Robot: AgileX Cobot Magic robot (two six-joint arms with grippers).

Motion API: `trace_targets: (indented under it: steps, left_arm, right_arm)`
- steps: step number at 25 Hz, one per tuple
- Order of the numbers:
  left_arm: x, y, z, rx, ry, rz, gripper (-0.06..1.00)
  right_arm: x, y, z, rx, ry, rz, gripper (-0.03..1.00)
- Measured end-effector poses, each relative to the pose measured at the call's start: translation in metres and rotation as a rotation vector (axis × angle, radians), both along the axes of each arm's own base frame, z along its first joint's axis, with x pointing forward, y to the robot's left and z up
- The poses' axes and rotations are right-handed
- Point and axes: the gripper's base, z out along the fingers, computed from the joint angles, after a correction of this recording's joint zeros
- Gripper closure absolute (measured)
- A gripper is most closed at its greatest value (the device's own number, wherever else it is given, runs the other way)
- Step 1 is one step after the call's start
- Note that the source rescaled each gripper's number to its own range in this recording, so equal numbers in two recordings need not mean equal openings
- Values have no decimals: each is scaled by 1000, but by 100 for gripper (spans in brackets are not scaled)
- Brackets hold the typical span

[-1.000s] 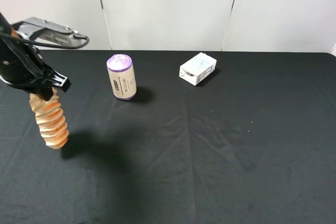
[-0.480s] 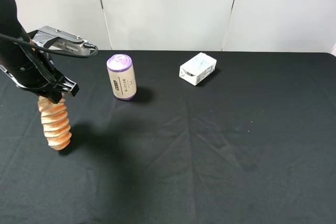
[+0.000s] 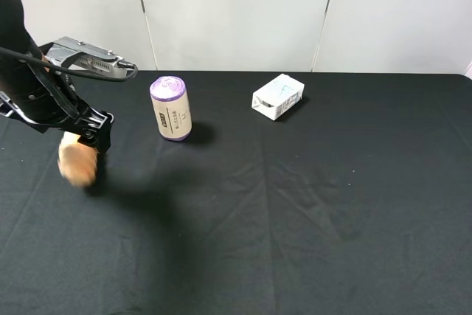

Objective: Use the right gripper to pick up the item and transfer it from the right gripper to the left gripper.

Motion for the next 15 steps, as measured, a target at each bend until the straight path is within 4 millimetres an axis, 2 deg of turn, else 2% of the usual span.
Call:
trace_targets:
  steps: [3, 15]
  left_arm:
    - [1, 0, 4, 0, -4, 2, -5]
    - [8, -1, 43, 8, -14, 22, -6]
  right_arm:
    - [0, 0, 0, 0, 0, 0, -3]
    - [0, 0, 0, 0, 0, 0, -3]
